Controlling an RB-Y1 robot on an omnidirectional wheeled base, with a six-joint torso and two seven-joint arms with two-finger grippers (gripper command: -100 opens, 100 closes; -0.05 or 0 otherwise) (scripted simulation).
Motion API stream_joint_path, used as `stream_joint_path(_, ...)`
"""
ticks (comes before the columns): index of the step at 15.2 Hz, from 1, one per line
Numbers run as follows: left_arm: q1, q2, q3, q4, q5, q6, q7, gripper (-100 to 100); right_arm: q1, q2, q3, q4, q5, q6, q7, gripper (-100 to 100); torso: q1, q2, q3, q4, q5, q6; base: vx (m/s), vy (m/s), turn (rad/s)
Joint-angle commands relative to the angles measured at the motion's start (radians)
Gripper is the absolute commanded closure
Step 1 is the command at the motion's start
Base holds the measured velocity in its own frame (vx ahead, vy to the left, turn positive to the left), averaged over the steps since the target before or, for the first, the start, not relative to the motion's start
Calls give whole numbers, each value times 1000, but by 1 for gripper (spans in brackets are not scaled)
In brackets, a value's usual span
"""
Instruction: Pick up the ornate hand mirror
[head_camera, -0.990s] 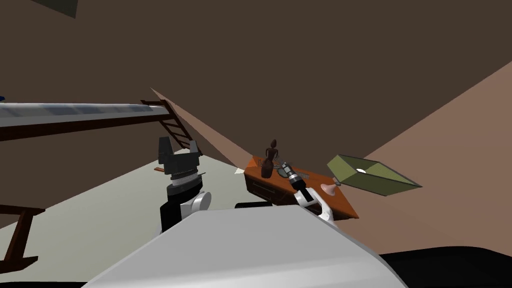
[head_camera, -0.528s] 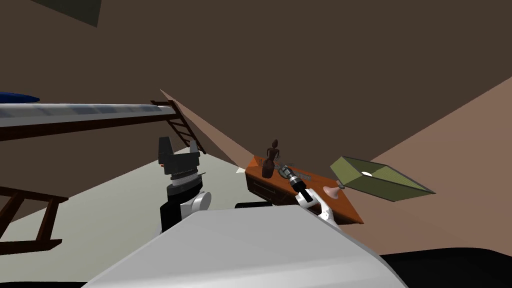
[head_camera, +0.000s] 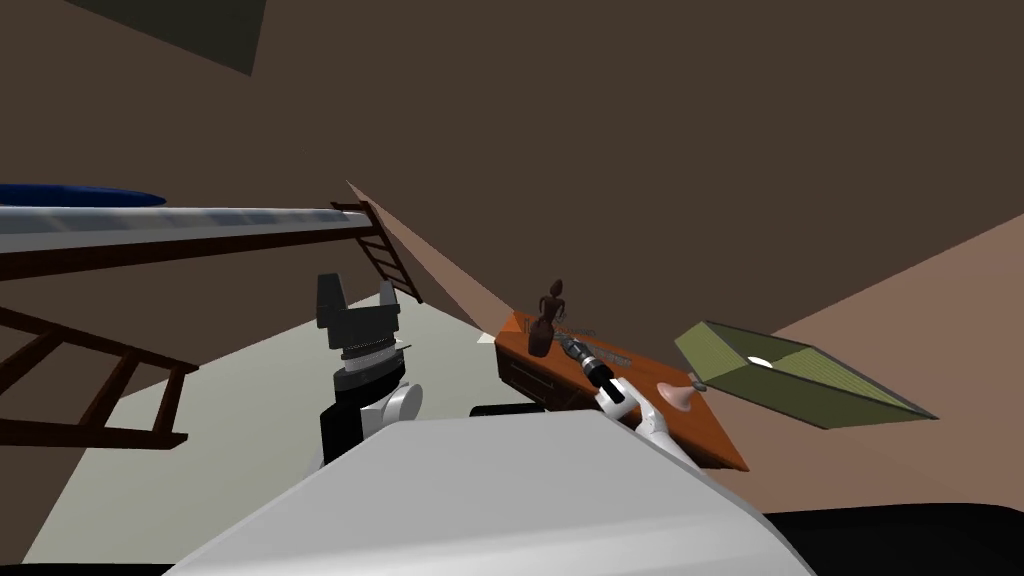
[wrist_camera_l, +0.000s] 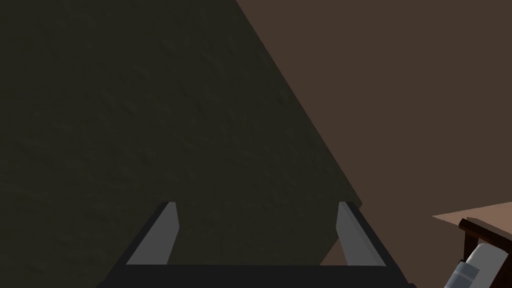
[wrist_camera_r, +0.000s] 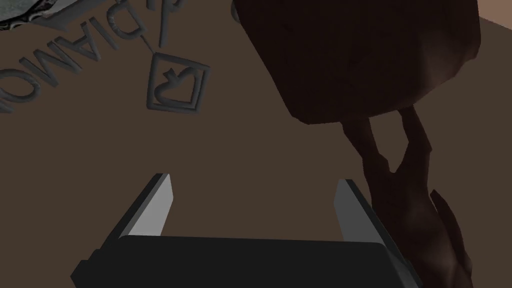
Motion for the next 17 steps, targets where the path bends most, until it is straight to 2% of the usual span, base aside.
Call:
stream_joint_path(1, 0, 0, 0, 0, 0, 0, 0, 0, -2, -7, 3, 44, 9, -3, 9, -100, 0, 0, 0, 0, 0, 0, -11, -13, 83)
stream_joint_path(2, 0, 0, 0, 0, 0, 0, 0, 0, -20, -28, 19, 75, 33, 8, 28, -100, 0, 0, 0, 0, 0, 0, -18, -9, 155)
stream_joint_path(5, 0, 0, 0, 0, 0, 0, 0, 0, -20, -28, 19, 110, 33, 8, 28, -100, 0, 0, 0, 0, 0, 1, -10, -10, 80)
stream_joint_path(6, 0, 0, 0, 0, 0, 0, 0, 0, -37, -49, 34, 137, 58, 18, 46, -100, 0, -1, 0, 0, 0, 1, -12, -4, 144)
stream_joint_path(8, 0, 0, 0, 0, 0, 0, 0, 0, -37, -49, 34, 176, 58, 18, 46, -100, 1, 0, 0, 0, 0, 0, -18, -4, 118)
stream_joint_path(9, 0, 0, 0, 0, 0, 0, 0, 0, -55, -69, 50, 218, 82, 28, 65, -100, 1, 0, 0, 0, 0, 1, -14, -5, 114)
stream_joint_path(10, 0, 0, 0, 0, 0, 0, 0, 0, -55, -69, 50, 241, 82, 28, 65, -100, 0, 0, 0, 0, 0, 0, -17, -7, 165)
stream_joint_path(11, 0, 0, 0, 0, 0, 0, 0, 0, -72, -88, 66, 271, 107, 37, 83, -100, 0, 0, 0, 0, 0, 0, -28, -3, 228)
stream_joint_path(14, 0, 0, 0, 0, 0, 0, 0, 0, -72, -88, 66, 307, 107, 37, 83, -100, 0, 0, 0, 0, 0, 1, -6, -8, 91)
stream_joint_path(15, 0, 0, 0, 0, 0, 0, 0, 0, -89, -107, 81, 340, 131, 47, 101, -100, 0, -1, -1, 0, 0, 1, -3, -5, 114)
stream_joint_path(17, 0, 0, 0, 0, 0, 0, 0, 0, -89, -107, 81, 371, 131, 47, 101, -100, 0, -1, 0, 0, 0, 0, -7, -7, 128)
